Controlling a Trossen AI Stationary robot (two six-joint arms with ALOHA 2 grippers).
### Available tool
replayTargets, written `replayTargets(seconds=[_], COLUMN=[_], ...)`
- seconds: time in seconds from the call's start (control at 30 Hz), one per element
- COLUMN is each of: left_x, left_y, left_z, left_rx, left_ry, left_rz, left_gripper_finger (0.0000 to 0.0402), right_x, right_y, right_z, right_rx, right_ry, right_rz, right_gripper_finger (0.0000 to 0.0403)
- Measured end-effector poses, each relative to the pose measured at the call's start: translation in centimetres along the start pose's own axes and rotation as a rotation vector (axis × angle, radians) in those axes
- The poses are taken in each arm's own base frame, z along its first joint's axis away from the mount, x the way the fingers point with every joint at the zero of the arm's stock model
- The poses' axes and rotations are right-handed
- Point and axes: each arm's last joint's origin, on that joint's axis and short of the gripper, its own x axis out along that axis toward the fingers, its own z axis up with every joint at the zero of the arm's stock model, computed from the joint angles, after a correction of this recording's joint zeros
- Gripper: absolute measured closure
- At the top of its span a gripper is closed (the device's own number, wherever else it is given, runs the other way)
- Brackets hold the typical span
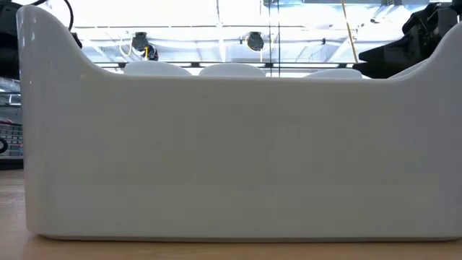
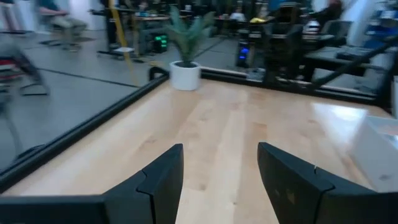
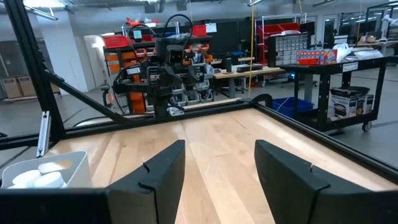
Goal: Pick and place pill bottles into a basket
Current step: Return to Home Position
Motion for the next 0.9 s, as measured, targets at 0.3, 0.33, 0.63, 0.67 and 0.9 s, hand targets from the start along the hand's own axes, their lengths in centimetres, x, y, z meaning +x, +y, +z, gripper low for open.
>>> replayTargets(seconds=[0.3,0.33,0.63,0.67,0.9], left_x=[-0.02,-0.02,-0.01,-0.02,-0.01], left_y=[0.32,0.32,0.32,0.32,0.32], left_z=[0.01,0.01,0.01,0.02,0.02], left_rx=[-0.031,-0.031,-0.032,-0.033,-0.033], left_ry=[-0.005,-0.005,-0.006,-0.006,-0.006], left_rz=[0.111,0.111,0.111,0.111,0.111], left_gripper_finger=[0.019,0.019,0.019,0.019,0.019], right_x=[0.0,0.0,0.0,0.0,0.0], right_y=[0.02,0.02,0.03,0.03,0.03], right_z=[0.25,0.25,0.28,0.29,0.31], right_rx=[0.009,0.009,0.011,0.011,0.011], right_ry=[-0.024,-0.024,-0.028,-0.029,-0.03], right_rz=[0.002,0.002,0.003,0.003,0.004], right_gripper_finger=[0.0215,0.0215,0.0215,0.0215,0.0215])
